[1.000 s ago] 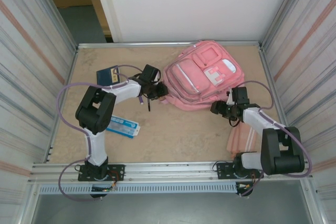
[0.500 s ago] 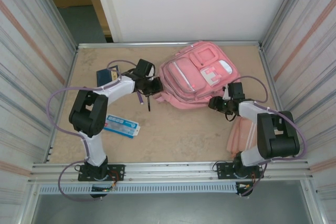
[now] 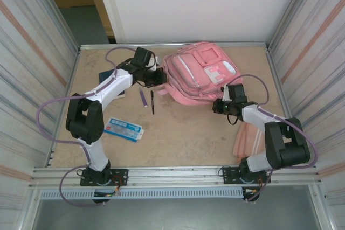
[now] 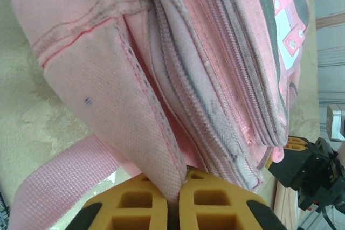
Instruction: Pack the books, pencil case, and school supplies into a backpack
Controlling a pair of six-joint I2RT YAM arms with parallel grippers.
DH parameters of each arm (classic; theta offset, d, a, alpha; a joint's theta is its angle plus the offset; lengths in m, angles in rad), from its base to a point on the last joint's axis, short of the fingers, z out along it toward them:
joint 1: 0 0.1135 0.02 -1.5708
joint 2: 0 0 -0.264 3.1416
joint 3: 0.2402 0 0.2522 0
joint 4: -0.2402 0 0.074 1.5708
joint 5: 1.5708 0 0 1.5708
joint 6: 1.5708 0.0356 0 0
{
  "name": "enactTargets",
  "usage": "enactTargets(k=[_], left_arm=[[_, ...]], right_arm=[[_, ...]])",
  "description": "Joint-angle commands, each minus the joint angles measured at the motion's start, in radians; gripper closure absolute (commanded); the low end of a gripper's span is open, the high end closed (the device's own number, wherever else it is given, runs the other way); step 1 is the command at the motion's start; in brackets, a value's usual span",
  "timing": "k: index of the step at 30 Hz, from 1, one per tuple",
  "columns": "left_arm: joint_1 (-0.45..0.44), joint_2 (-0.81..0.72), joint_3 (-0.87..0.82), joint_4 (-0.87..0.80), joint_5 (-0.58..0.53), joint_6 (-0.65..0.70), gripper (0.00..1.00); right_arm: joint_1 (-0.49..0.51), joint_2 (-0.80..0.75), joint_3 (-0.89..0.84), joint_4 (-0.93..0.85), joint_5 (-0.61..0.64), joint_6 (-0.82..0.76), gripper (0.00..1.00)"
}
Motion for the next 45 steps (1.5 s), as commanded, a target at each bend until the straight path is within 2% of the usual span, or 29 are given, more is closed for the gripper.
enactTargets(k=[1, 4, 7, 17, 25, 26, 28, 33, 35, 39, 43, 45], left_arm=[[0.006, -0.039, 0.031, 0.013, 0.053, 0.065, 1.0], [0.006, -0.014, 0.041, 0.021, 0.063, 0.065, 1.0], [-0.001, -0.006, 0.02, 0.056, 0.061, 0.071, 1.0], [-0.07, 0.013, -0.07, 0.18, 0.052, -0.002, 1.0], [-0.092, 0.064, -0.105, 0.248, 0.065, -0.044, 1.0], [-0.091, 0.064, -0.107, 0.242, 0.066, -0.04, 1.0], [-0.089, 0.052, -0.123, 0.236, 0.058, -0.026, 1.0], [-0.096, 0.014, -0.097, 0.168, 0.057, -0.056, 1.0], [-0.109, -0.005, -0.07, 0.144, 0.059, -0.048, 1.0], [-0.105, -0.023, -0.014, 0.07, 0.055, -0.047, 1.0], [-0.099, -0.038, 0.044, 0.02, 0.099, -0.041, 1.0], [-0.108, -0.051, 0.061, 0.026, 0.097, -0.027, 1.0]], right_arm=[[0.062, -0.056, 0.051, -0.069, -0.032, -0.042, 0.96], [0.124, -0.09, 0.086, -0.154, -0.021, -0.091, 1.0], [0.149, -0.102, 0.102, -0.191, -0.024, -0.104, 1.0], [0.198, -0.014, 0.132, -0.135, -0.201, -0.012, 1.0], [0.288, 0.051, 0.218, -0.191, -0.179, -0.01, 1.0], [0.29, 0.043, 0.222, -0.213, -0.157, -0.01, 0.96], [0.28, 0.012, 0.214, -0.259, -0.096, -0.013, 0.81], [0.173, -0.096, 0.186, -0.405, 0.045, -0.071, 0.63], [0.115, -0.117, 0.171, -0.43, 0.063, -0.083, 0.6], [0.015, -0.112, 0.174, -0.447, -0.001, -0.068, 0.56], [0.008, -0.077, 0.192, -0.434, -0.025, -0.093, 0.53], [0.008, -0.063, 0.197, -0.435, 0.011, -0.096, 0.53]])
